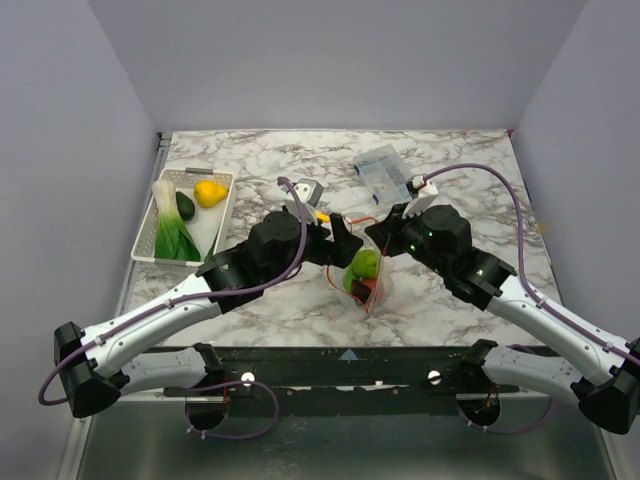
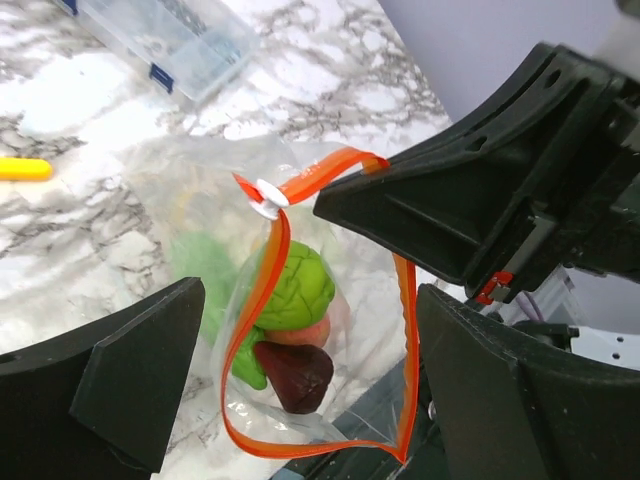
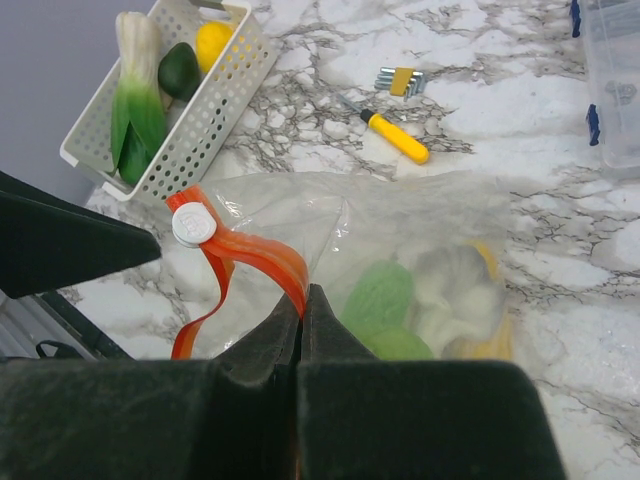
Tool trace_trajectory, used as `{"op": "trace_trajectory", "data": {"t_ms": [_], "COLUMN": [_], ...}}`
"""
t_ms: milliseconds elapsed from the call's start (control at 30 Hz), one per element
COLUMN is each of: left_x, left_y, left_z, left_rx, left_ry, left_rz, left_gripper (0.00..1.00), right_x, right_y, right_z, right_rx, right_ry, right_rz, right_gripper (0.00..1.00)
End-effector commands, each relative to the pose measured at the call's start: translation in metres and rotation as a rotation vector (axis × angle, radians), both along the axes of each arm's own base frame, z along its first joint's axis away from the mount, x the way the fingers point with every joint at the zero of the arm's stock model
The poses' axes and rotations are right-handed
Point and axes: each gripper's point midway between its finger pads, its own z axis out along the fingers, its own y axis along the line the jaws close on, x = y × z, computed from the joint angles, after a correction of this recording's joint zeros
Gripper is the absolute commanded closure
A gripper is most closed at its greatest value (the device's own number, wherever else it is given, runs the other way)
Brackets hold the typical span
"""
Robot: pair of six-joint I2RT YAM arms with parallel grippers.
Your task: Place the food in the zip-top bag and seal the zipper
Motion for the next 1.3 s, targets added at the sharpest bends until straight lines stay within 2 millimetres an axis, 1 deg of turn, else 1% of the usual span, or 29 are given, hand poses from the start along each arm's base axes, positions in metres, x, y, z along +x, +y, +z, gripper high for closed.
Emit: {"op": "trace_trajectory", "data": {"t_ms": [0, 133, 233, 333, 367, 433, 533, 633, 800, 1000, 1067, 1100, 1133, 1267], "left_x": [0.012, 0.027, 0.042, 0.061, 0.067, 0.079, 0.094, 0.106, 0.133, 0.169, 0.181, 0.188, 0.193, 0.21], "left_y": [0.032, 0.065, 0.101, 0.145, 0.157, 0.184, 0.215, 0.245, 0.286, 0.32, 0.33, 0.332, 0.341, 0.363], "left_z": [0.01, 0.011, 0.006, -0.006, -0.01, -0.018, -0.027, -0.043, -0.078, -0.111, -0.119, -0.127, -0.129, -0.146], "left_rx": [-0.008, -0.044, -0.067, -0.097, -0.109, -0.117, -0.102, -0.08, -0.091, -0.066, -0.049, -0.035, -0.034, -0.012], "left_ry": [-0.06, -0.051, -0.04, -0.002, 0.007, 0.012, 0.024, 0.078, 0.182, 0.267, 0.29, 0.309, 0.322, 0.361], "left_rz": [0.126, 0.257, 0.396, 0.578, 0.629, 0.733, 0.85, 0.974, 1.109, 1.187, 1.204, 1.203, 1.22, 1.276], "left_gripper": [0.12, 0.11, 0.1, 0.06, 0.05, 0.05, 0.05, 0.04, 0.04, 0.04, 0.05, 0.06, 0.07, 0.09], "right_x": [0.0, 0.0, 0.0, 0.001, 0.001, 0.001, 0.001, 0.001, 0.001, 0.0, 0.001, 0.001, 0.001, 0.001], "right_y": [-0.003, -0.002, -0.002, -0.002, -0.001, -0.001, 0.0, -0.001, -0.003, -0.003, -0.004, -0.004, -0.004, -0.003], "right_z": [0.003, 0.0, -0.001, -0.001, -0.002, -0.002, -0.002, -0.001, -0.003, -0.001, -0.002, -0.002, -0.003, -0.005], "right_rx": [0.002, -0.002, -0.002, -0.005, -0.007, -0.009, -0.01, -0.014, -0.025, -0.037, -0.042, -0.044, -0.047, -0.051], "right_ry": [-0.013, -0.009, -0.008, -0.01, -0.009, -0.009, -0.012, -0.014, -0.016, -0.021, -0.021, -0.021, -0.02, -0.011], "right_rz": [-0.014, -0.012, -0.013, -0.012, -0.01, -0.008, -0.002, -0.003, -0.006, -0.002, -0.004, -0.005, -0.004, 0.001], "right_gripper": [0.99, 0.99, 0.99, 0.99, 0.99, 0.99, 1.0, 0.99, 0.99, 0.99, 0.99, 0.99, 0.99, 0.99]}}
